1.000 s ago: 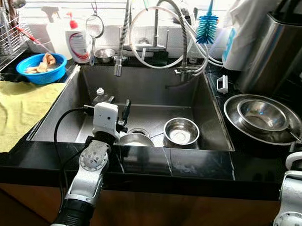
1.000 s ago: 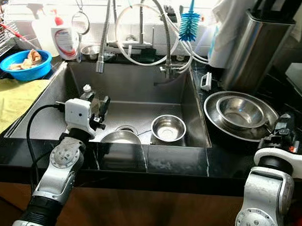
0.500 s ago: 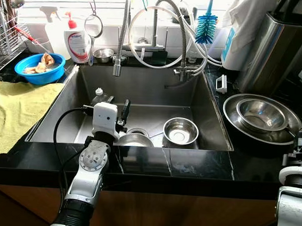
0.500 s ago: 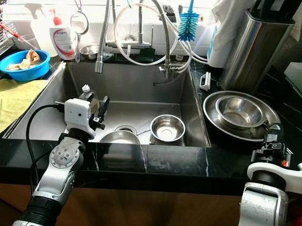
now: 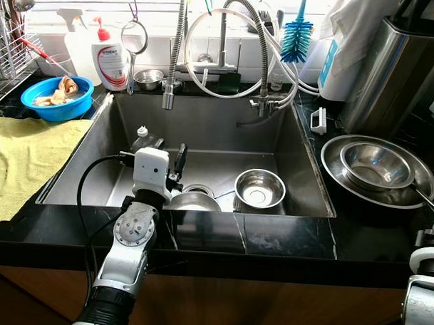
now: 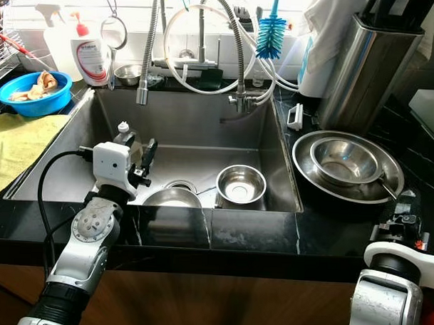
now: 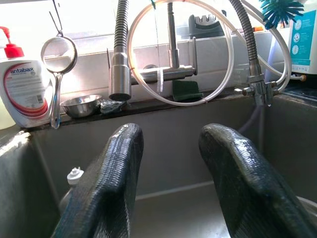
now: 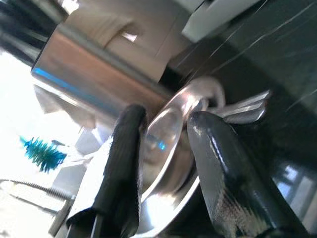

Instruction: Kitchen organization

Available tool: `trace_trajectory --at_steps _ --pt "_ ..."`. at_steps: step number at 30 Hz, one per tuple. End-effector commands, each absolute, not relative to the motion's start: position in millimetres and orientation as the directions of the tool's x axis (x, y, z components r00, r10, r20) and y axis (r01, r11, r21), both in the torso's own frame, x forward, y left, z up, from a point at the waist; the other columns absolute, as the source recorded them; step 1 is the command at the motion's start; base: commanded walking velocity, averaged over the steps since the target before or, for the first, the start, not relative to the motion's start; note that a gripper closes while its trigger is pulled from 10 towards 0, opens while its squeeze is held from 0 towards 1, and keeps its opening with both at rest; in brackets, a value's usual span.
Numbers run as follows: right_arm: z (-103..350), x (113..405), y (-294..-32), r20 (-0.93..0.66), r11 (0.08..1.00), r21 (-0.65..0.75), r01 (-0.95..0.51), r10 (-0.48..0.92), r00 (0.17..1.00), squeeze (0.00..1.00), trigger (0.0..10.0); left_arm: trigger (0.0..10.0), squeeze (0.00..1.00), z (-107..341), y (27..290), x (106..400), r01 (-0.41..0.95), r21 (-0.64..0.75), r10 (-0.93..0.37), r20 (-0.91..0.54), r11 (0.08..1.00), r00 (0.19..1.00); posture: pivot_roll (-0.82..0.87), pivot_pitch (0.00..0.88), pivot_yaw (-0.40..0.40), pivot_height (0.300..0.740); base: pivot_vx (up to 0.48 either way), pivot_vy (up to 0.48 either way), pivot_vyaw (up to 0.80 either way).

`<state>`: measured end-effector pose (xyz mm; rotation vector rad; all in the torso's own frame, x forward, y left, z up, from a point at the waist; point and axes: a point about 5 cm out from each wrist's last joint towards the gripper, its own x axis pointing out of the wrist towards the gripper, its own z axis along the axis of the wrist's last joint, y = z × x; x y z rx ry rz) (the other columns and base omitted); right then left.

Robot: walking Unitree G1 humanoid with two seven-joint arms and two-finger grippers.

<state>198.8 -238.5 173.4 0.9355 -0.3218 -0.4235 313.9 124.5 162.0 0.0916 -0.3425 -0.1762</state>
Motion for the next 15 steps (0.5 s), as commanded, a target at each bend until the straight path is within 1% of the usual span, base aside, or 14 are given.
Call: trace_trajectory --at_steps 1,5,10,15 --pt "164.1 193.7 -229.0 0.046 0.489 0.848 0.206 -0.454 0.890 0.00 10.0 10.0 0.00 158.7 124.3 313.9 0.160 0.137 -0.196 0.313 0.978 0.929 -0.17 0.000 0.007 0.740 0.000 0.000 0.00" --pt "162.3 186.8 -221.2 0.058 0.515 0.841 0.169 -0.396 0.917 0.00 10.0 10.0 0.00 159.3 123.4 314.1 0.160 0.134 -0.196 0.315 0.978 0.929 -0.17 0.000 0.004 0.740 0.000 0.000 0.00" --pt "155.5 176.6 -225.7 0.021 0.497 0.840 0.218 -0.431 0.902 0.00 10.0 10.0 0.00 158.9 123.9 313.6 0.157 0.132 -0.192 0.314 0.979 0.930 -0.18 0.000 0.002 0.740 0.000 0.000 0.00" --pt "157.9 175.2 -228.3 0.035 0.501 0.839 0.212 -0.438 0.898 0.00 10.0 10.0 0.00 158.6 123.8 313.7 0.158 0.131 -0.192 0.313 0.979 0.930 -0.18 0.000 0.001 0.740 0.000 0.000 0.00"
